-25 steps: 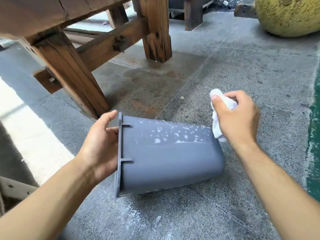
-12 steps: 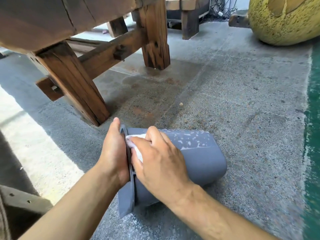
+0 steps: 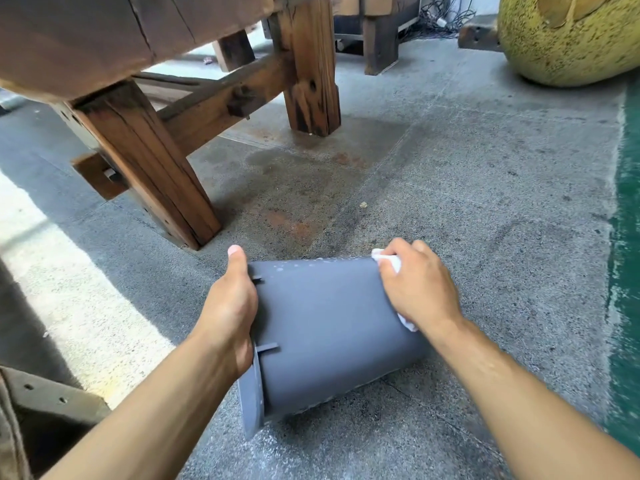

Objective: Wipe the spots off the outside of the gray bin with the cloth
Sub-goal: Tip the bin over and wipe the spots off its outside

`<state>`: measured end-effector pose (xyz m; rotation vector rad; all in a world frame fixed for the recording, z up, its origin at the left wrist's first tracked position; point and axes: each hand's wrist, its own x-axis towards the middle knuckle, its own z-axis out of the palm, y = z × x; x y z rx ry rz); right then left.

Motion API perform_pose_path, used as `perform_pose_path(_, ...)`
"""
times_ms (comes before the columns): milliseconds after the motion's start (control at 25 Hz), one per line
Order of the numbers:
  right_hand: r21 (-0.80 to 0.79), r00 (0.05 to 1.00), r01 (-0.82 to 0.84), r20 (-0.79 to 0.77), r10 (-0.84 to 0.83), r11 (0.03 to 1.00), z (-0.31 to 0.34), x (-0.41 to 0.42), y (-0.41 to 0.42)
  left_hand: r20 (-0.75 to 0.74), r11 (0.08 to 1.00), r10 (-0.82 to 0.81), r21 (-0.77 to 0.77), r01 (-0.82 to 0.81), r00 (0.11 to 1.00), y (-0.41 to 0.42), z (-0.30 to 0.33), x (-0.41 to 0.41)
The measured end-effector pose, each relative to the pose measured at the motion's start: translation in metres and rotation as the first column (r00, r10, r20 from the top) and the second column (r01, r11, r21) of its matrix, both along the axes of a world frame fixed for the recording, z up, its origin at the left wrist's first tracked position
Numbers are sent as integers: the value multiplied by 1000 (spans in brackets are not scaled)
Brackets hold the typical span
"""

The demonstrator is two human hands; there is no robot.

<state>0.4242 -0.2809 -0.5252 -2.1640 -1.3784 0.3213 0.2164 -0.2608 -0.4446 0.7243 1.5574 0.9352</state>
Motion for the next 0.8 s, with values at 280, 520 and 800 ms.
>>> perform_pose_path(280, -249, 891, 329, -236, -387, 911, -38, 70, -39, -50, 995, -101, 1, 101, 994, -10, -7, -2)
perform_pose_path(520, 244, 932, 349, -187, -310, 905, 11, 43, -41, 145, 981, -187, 70, 178, 972, -13, 1, -2)
perform_pose_path(800, 598, 966, -216, 14, 260, 772, 62, -92, -39, 232, 959, -282, 97, 266, 931, -14, 8, 4)
